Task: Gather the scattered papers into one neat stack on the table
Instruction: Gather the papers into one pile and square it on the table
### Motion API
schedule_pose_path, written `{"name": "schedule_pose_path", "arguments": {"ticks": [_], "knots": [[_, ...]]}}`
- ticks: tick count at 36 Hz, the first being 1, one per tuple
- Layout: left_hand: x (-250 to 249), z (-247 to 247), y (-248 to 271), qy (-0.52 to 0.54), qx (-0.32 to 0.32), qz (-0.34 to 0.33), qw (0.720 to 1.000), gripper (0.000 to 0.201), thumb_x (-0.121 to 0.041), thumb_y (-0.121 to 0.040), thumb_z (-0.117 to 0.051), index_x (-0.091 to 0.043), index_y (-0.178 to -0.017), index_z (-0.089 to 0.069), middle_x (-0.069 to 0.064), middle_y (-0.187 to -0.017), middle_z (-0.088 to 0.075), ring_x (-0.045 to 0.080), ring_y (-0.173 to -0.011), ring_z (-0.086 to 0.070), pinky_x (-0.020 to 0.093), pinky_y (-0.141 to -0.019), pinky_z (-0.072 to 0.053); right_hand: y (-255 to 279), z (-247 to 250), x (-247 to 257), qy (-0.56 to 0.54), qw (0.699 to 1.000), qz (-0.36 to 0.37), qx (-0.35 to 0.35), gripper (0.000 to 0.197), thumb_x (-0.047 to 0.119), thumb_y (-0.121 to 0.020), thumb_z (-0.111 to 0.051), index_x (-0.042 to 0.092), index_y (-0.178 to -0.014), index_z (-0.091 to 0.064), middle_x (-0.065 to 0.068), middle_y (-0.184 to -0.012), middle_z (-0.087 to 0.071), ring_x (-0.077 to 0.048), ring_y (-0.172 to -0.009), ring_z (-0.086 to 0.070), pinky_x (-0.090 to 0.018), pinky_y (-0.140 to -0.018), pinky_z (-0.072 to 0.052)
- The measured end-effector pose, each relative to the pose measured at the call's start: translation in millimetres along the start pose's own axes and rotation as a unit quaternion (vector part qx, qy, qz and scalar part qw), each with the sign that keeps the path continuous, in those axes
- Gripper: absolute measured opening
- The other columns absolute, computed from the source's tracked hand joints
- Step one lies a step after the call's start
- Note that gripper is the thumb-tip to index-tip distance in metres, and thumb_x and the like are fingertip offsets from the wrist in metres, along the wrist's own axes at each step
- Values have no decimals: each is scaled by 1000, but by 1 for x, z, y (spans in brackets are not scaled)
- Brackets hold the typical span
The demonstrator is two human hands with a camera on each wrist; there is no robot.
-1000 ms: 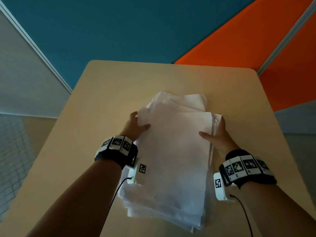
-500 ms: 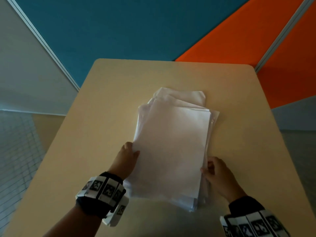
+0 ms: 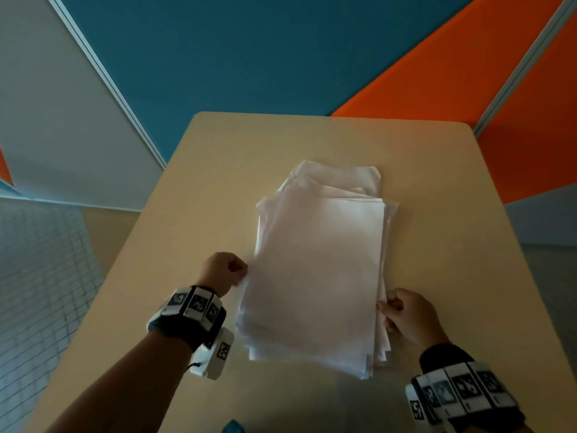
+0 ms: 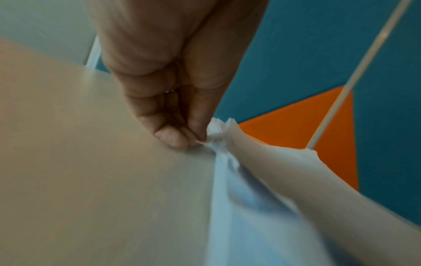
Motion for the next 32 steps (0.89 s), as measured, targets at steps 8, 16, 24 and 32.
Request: {"name": "schedule_pose_path", "arguments": {"ticks": [8,16,24,32], "knots": [[-17,-10,24,-97,42,-41,994,21,4,-81,-42,1,-81,-63,26,-84,-64,34,-76,-62,37,-76,-54,2,-1,6,6,1000,0,-12,32,18,-89,-57,14,-58,-53,-2,-52,-59,-21,-54,-57,-22,-51,-38],[-12,-10,7,111,-18,-3,994,19,0,-89,-47,-6,-78,-61,-3,-54,-54,7,-44,-53,5,-34,-41,11,3,2,87,996,35,-2,36,19,-87,-60,16,-55,-46,-2,-56,-50,-21,-59,-50,-30,-56,-32],[1,-11,11,65,37,-10,997,31,-3,-83,-62,-20,-58,-55,-17,-28,-55,-4,-27,-49,7,-42,-42,10,8,-9,24,1000,15,8,39,10,-88,-58,15,-52,-43,1,-45,-56,-16,-46,-53,-22,-51,-38],[-15,-10,33,-32,18,-23,999,43,4,-80,-48,-19,-43,-47,-9,-34,-46,19,-46,-46,23,-56,-38,16,-8,2,-30,999,6,15,40,9,-89,-57,17,-51,-46,6,-48,-58,-10,-49,-57,-19,-53,-40]]}}
Point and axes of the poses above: each hand's wrist, its own y-axis away from the middle knuckle, its own z-axis out of the back of the hand, x = y × z, the point moved 2 cm from there along -y, towards the middle knuckle
